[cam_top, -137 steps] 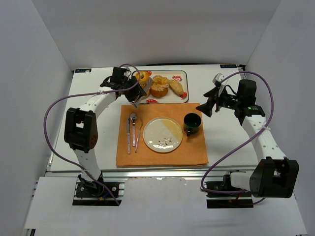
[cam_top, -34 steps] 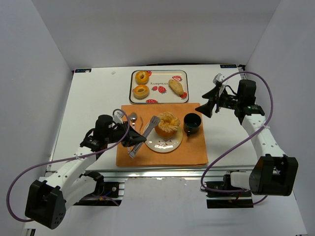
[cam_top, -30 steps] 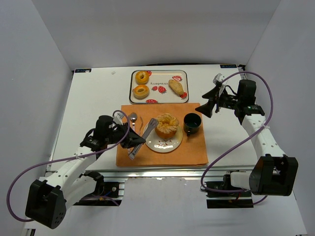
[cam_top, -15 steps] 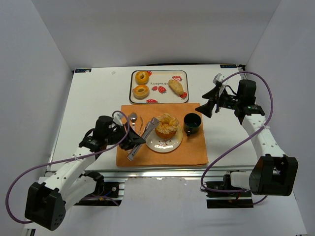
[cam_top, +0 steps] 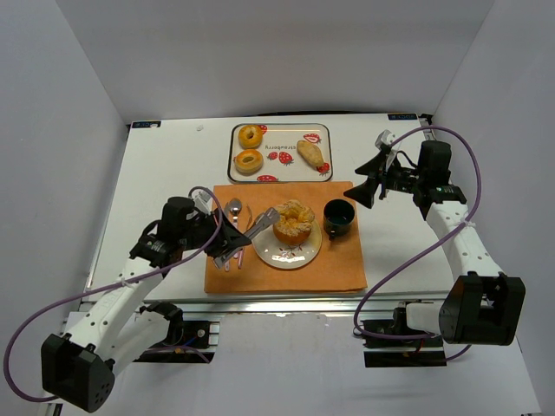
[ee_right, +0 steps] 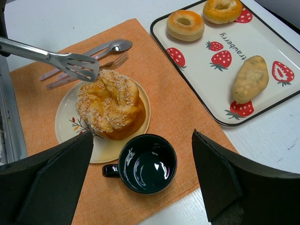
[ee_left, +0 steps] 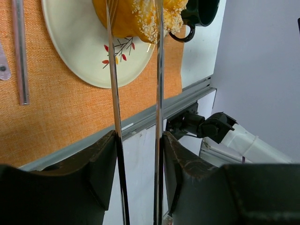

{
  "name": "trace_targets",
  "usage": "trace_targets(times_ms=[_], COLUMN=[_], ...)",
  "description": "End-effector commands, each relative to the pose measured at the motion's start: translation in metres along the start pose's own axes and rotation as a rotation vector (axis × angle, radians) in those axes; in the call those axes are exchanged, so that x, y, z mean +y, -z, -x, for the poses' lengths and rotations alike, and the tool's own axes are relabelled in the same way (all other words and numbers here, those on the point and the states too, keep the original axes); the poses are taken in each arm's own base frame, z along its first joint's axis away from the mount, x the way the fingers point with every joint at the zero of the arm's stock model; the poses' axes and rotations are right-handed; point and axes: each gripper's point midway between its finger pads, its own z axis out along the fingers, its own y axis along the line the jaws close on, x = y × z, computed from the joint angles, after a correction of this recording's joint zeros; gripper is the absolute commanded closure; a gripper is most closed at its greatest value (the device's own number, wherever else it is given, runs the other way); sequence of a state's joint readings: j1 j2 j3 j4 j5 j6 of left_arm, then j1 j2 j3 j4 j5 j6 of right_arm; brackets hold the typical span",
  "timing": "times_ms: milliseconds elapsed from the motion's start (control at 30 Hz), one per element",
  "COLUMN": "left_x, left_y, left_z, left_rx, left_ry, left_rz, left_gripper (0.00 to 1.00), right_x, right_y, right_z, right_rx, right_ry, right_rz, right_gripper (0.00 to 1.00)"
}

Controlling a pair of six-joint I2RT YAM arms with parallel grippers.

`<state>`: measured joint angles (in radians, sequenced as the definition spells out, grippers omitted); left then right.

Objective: Place the bread

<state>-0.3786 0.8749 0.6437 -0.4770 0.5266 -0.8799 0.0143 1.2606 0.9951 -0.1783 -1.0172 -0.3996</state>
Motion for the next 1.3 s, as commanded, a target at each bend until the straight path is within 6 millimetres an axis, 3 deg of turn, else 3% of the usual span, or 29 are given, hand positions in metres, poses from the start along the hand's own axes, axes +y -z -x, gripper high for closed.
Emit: trace_targets(times_ms=[0, 133, 267, 400, 533, 600, 633, 667, 700, 733, 800, 833, 900, 933, 1000, 1067, 1100, 1233, 1267], left_x=[-0.008, -0.001, 0.005, 0.014, 0.050, 0.069, 0.093, 0.089, 0.095, 0.111, 0.130, 0.139, 0.149, 0.169, 0.171, 0.187, 0.192, 0.210, 0.212], left_y=[0.013, 0.019, 0.025, 0.036, 0.059, 0.058, 0.057, 0.055, 0.053, 0.054, 0.037, 0.042, 0.028, 0.020, 0.008, -0.009, -0.006, -0.011, -0.011], left_z=[0.010, 0.019, 0.036, 0.067, 0.130, 0.145, 0.146, 0.165, 0.171, 0.179, 0.188, 0.202, 0.206, 0.206, 0.210, 0.204, 0.210, 0.209, 0.208], left_rx=[-0.039, -0.071, -0.155, -0.280, -0.526, -0.571, -0.556, -0.629, -0.650, -0.651, -0.638, -0.668, -0.608, -0.554, -0.505, -0.425, -0.424, -0.419, -0.420], left_ry=[-0.050, -0.049, -0.040, -0.089, -0.253, -0.313, -0.382, -0.440, -0.479, -0.523, -0.566, -0.559, -0.565, -0.557, -0.574, -0.569, -0.548, -0.451, -0.438], left_rz=[0.021, 0.074, 0.136, 0.241, 0.515, 0.594, 0.659, 0.639, 0.652, 0.697, 0.661, 0.661, 0.613, 0.639, 0.603, 0.598, 0.592, 0.595, 0.599], left_gripper=[0.49, 0.52, 0.69, 0.85, 1.00, 1.00, 1.00, 1.00, 1.00, 1.00, 1.00, 1.00, 1.00, 1.00, 1.00, 1.00, 0.99, 0.76, 0.53], right_x=[0.006, 0.008, 0.015, 0.024, 0.031, 0.039, 0.040, 0.045, 0.047, 0.049, 0.054, 0.055, 0.062, 0.064, 0.067, 0.068, 0.064, 0.057, 0.047], right_y=[0.003, 0.004, 0.005, 0.005, -0.002, -0.007, -0.009, -0.013, -0.014, -0.016, -0.020, -0.021, -0.027, -0.029, -0.034, -0.040, -0.041, -0.042, -0.044], right_z=[0.008, 0.006, 0.004, 0.000, -0.003, -0.005, -0.006, -0.006, -0.007, -0.007, -0.006, -0.007, -0.009, -0.009, -0.013, -0.010, -0.014, -0.010, -0.007], right_rx=[-0.020, -0.015, -0.015, -0.005, 0.014, 0.030, 0.034, 0.035, 0.042, 0.044, 0.042, 0.045, 0.054, 0.057, 0.075, 0.078, 0.100, 0.117, 0.123], right_ry=[0.033, 0.046, 0.077, 0.144, 0.217, 0.224, 0.231, 0.248, 0.252, 0.255, 0.260, 0.253, 0.262, 0.269, 0.280, 0.277, 0.269, 0.211, 0.209], right_rz=[0.024, 0.028, 0.059, 0.105, 0.142, 0.166, 0.174, 0.192, 0.197, 0.207, 0.228, 0.237, 0.260, 0.263, 0.264, 0.240, 0.208, 0.152, 0.098], right_gripper=[0.11, 0.11, 0.11, 0.12, 0.12, 0.12, 0.12, 0.12, 0.12, 0.12, 0.12, 0.12, 0.12, 0.12, 0.12, 0.12, 0.12, 0.11, 0.11])
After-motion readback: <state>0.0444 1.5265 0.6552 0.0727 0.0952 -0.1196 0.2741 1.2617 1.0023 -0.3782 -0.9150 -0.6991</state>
